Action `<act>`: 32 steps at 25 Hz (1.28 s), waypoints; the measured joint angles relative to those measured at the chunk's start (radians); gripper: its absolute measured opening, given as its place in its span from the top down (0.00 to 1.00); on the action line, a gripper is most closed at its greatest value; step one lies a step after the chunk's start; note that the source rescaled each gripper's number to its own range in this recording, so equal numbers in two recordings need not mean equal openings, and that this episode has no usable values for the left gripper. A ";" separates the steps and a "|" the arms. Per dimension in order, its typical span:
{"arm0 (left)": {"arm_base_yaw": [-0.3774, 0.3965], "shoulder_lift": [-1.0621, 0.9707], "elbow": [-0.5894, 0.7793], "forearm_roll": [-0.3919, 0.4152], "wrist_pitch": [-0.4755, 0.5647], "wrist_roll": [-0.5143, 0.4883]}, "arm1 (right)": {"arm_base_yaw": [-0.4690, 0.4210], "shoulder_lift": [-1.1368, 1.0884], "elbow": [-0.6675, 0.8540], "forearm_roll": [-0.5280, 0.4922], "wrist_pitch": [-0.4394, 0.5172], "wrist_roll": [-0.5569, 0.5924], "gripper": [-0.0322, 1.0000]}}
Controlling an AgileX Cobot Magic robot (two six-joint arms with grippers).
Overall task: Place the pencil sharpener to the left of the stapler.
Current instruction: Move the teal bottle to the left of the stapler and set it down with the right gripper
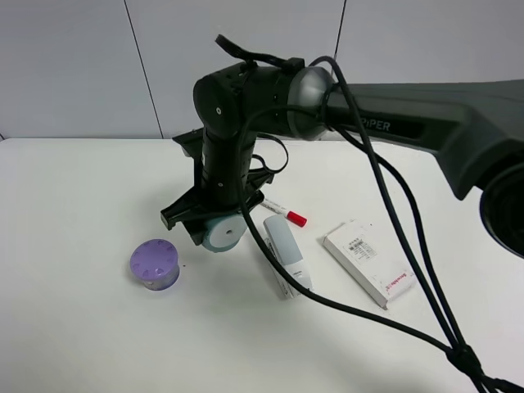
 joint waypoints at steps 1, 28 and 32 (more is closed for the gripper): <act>0.000 0.000 0.000 0.000 0.000 0.000 | 0.002 -0.006 0.025 0.001 -0.011 0.000 0.97; 0.000 0.000 0.000 0.000 0.000 0.000 | 0.005 -0.123 0.457 0.048 -0.368 -0.012 0.97; 0.000 0.000 0.000 0.000 0.000 0.000 | 0.005 -0.105 0.457 0.040 -0.390 -0.027 0.97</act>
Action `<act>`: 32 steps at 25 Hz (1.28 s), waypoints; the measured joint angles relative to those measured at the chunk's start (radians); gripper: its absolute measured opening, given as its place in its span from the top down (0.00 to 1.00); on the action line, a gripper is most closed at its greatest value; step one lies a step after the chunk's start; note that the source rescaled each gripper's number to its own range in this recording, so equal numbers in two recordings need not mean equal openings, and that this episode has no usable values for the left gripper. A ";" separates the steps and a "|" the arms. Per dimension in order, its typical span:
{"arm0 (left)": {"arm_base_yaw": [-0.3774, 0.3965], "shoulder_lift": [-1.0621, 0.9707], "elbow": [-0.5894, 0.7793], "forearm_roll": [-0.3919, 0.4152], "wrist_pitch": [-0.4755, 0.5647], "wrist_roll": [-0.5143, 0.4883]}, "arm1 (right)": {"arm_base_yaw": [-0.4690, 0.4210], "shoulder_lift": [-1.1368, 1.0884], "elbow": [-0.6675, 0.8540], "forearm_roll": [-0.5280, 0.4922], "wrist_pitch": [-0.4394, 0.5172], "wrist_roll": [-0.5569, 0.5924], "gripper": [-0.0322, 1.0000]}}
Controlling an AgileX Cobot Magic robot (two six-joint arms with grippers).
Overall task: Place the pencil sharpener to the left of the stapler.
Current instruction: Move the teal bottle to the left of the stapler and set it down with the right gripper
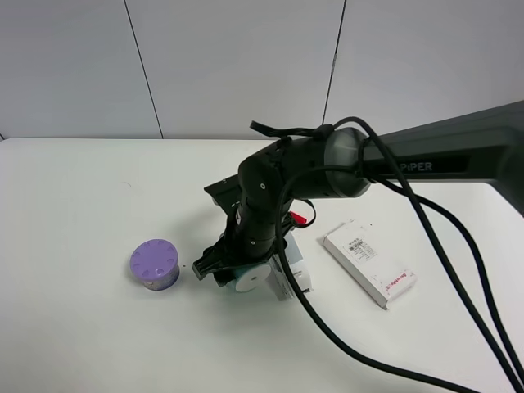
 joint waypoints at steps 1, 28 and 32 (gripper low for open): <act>0.000 0.000 0.000 0.000 0.000 0.000 | 0.000 0.004 0.000 -0.002 0.000 0.000 0.97; 0.000 0.000 0.000 0.000 0.000 0.000 | 0.002 0.066 0.000 0.017 0.024 -0.149 0.97; 0.000 0.000 0.000 0.000 0.000 0.000 | 0.002 0.066 0.000 0.017 0.024 -0.154 0.97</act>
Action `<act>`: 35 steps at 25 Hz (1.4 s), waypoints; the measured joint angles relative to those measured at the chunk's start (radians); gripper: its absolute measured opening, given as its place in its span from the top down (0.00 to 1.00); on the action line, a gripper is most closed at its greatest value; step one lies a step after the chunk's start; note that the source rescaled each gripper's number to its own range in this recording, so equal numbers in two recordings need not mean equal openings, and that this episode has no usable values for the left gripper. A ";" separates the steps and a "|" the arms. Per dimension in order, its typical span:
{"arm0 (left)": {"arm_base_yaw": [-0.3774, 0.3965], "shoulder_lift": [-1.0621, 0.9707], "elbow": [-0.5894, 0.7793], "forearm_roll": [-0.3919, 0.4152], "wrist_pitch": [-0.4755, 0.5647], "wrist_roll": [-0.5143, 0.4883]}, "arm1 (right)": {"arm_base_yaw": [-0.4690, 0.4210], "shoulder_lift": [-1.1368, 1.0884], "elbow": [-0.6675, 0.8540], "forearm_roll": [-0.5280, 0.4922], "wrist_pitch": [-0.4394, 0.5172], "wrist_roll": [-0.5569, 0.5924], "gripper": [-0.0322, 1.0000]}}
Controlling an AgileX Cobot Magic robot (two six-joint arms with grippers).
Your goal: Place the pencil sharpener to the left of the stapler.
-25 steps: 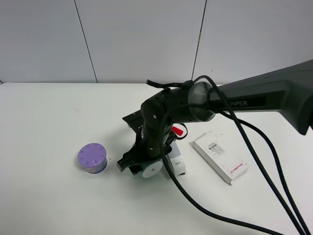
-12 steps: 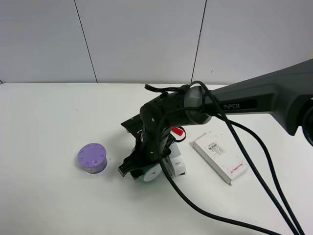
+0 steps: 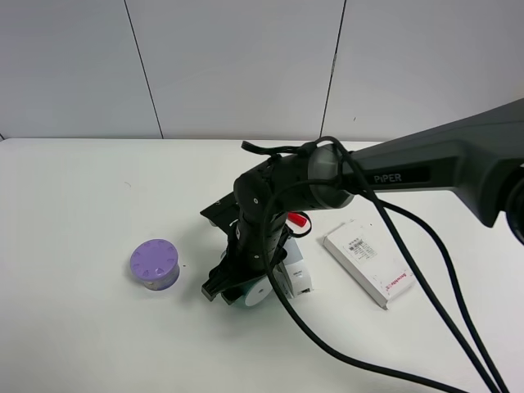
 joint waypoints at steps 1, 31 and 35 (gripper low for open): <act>0.000 0.000 0.000 0.000 0.000 0.000 | 0.000 0.000 0.000 0.000 0.000 0.000 0.97; 0.000 0.000 0.000 0.000 0.000 0.000 | 0.003 -0.033 -0.185 0.012 0.035 -0.004 0.48; 0.000 0.000 0.000 0.000 0.000 0.000 | 0.003 -0.036 -0.317 0.003 0.081 -0.004 0.48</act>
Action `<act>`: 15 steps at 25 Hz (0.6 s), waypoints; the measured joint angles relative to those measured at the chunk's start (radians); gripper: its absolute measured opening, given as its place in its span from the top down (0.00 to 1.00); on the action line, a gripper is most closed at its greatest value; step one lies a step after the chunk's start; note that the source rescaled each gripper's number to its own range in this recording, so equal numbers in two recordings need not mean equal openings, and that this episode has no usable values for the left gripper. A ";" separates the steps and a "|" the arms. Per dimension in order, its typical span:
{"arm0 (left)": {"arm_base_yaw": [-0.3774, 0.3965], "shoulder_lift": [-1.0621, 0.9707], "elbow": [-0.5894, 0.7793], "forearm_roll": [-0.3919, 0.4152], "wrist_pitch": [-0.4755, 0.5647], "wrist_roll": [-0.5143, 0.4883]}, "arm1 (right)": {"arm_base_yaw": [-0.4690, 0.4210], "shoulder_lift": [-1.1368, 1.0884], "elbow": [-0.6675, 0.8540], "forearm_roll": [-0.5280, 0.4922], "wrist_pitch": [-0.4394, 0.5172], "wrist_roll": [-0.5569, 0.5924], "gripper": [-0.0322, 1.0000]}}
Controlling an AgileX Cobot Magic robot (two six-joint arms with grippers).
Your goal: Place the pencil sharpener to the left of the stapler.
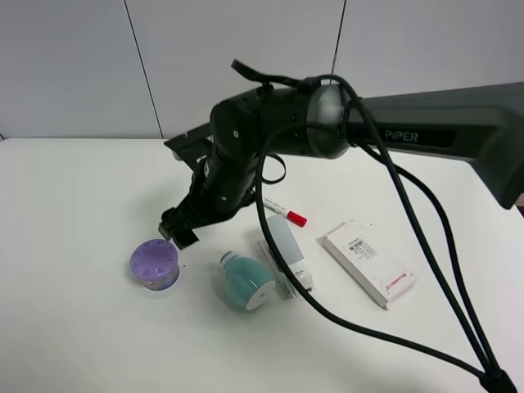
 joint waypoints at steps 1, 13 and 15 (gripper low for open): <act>0.000 0.000 0.000 0.000 0.000 0.000 | 0.000 0.000 -0.052 -0.001 0.020 0.000 0.48; 0.000 0.000 0.000 0.000 0.000 0.000 | -0.138 -0.077 -0.580 -0.247 0.201 0.042 0.23; 0.000 0.000 0.000 0.000 0.000 0.000 | -0.181 -0.146 -0.585 -0.313 0.202 0.053 0.21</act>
